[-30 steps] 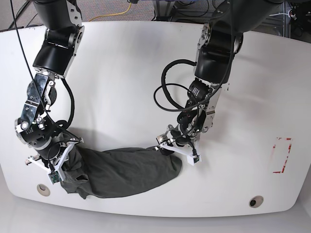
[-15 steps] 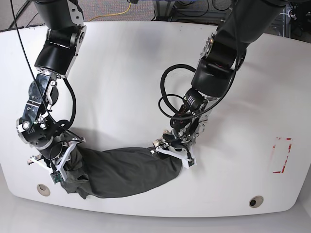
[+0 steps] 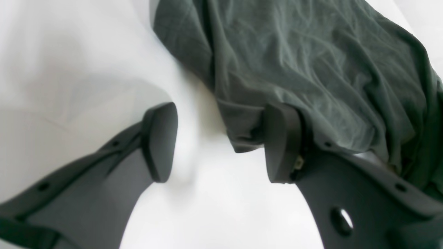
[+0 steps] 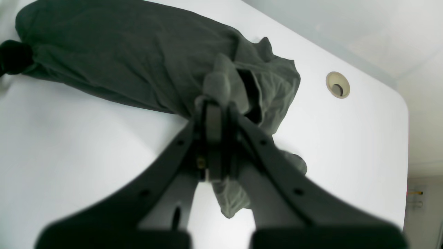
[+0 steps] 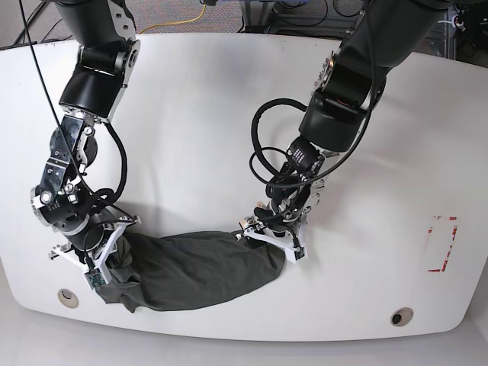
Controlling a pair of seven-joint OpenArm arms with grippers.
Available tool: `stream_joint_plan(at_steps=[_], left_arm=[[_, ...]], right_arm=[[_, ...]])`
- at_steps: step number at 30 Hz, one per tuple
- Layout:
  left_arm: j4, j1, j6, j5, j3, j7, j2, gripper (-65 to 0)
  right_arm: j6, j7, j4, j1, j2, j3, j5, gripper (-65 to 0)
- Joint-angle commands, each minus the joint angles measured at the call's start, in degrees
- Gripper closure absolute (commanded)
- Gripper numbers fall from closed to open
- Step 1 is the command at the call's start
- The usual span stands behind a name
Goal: Layout the t-shirt on the table in an organized manner, then fold the t-shirt properly
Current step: 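Reach the left gripper to the bunched shirt's free end and grasp it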
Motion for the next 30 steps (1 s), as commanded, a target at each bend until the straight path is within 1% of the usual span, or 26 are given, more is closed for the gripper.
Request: stream_joint_plan(at_steps=[1, 3, 6, 9, 13, 19, 30], left_arm=[[0.9, -1.9, -0.6, -1.2, 0.0, -0.8, 0.4, -36.7], [0.9, -1.9, -1.3, -3.4, 0.0, -0.8, 0.4, -36.7], [0.8, -1.9, -4.1, -7.1, 0.0, -0.8, 0.4, -36.7], [0.7, -1.9, -5.7, -9.0, 0.0, -0.9, 0.4, -36.7], [0.5, -1.9, -5.8, -9.2, 0.0, -1.0, 0.4, -36.7], [0.5, -1.7, -6.0, -9.4, 0.0, -3.2, 0.4, -36.7], [0.5, -1.7, -6.1, -9.4, 0.1, -3.2, 0.4, -36.7]], right_arm=[[-0.1, 1.5, 1.1, 1.7, 0.9, 0.2, 0.6, 0.0], [-0.1, 1.5, 1.1, 1.7, 0.9, 0.2, 0.6, 0.0], [-0.1, 1.5, 1.1, 1.7, 0.9, 0.2, 0.6, 0.0], [-0.1, 1.5, 1.1, 1.7, 0.9, 0.2, 0.6, 0.0], [-0.1, 1.5, 1.2, 1.7, 0.9, 0.2, 0.6, 0.0], [-0.1, 1.5, 1.2, 1.7, 0.9, 0.2, 0.6, 0.0], [-0.1, 1.5, 1.2, 1.7, 0.9, 0.2, 0.6, 0.0]])
